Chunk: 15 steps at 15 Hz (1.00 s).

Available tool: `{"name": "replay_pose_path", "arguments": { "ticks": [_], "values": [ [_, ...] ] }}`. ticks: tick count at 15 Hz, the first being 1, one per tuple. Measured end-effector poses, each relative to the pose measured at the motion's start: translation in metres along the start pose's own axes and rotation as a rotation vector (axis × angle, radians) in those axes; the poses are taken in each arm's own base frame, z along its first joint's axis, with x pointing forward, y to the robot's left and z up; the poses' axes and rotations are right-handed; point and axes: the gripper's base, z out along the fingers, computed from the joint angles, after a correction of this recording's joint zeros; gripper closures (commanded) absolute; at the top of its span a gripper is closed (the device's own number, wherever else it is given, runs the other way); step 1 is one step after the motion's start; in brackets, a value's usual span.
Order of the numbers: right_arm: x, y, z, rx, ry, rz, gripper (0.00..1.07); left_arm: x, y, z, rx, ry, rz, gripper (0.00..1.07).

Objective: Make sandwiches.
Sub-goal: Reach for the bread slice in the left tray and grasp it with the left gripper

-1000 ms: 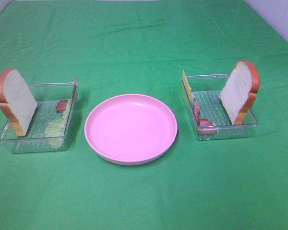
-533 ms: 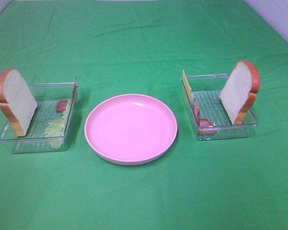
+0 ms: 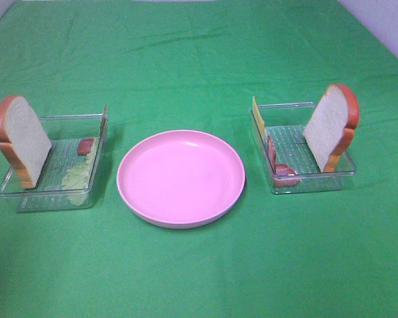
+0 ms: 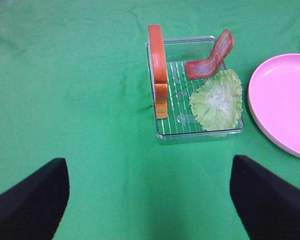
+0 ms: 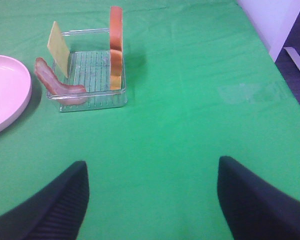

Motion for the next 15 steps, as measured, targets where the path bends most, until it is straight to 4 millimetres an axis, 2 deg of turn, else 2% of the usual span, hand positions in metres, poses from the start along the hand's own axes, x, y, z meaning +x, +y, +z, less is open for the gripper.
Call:
{"name": "replay_pose_path", "arguments": {
  "ticks": [4, 7, 8, 11, 15],
  "values": [
    [0.000, 0.000, 0.000, 0.000, 0.000, 0.000, 0.39, -0.062, 0.002, 0.074, 0.017, 0.210, -0.040, 0.24],
    [0.000, 0.000, 0.000, 0.000, 0.000, 0.000, 0.39, -0.087, 0.005, 0.132, 0.022, 0.368, -0.053, 0.24],
    [0.000, 0.000, 0.000, 0.000, 0.000, 0.000, 0.39, -0.094, 0.008, 0.172, 0.021, 0.441, -0.058, 0.24],
    [0.000, 0.000, 0.000, 0.000, 0.000, 0.000, 0.39, -0.097, 0.010, 0.222, 0.021, 0.505, -0.059, 0.25],
    [0.000, 0.000, 0.000, 0.000, 0.000, 0.000, 0.39, -0.082, -0.001, 0.271, 0.042, 0.529, -0.002, 0.28]
  ]
}}
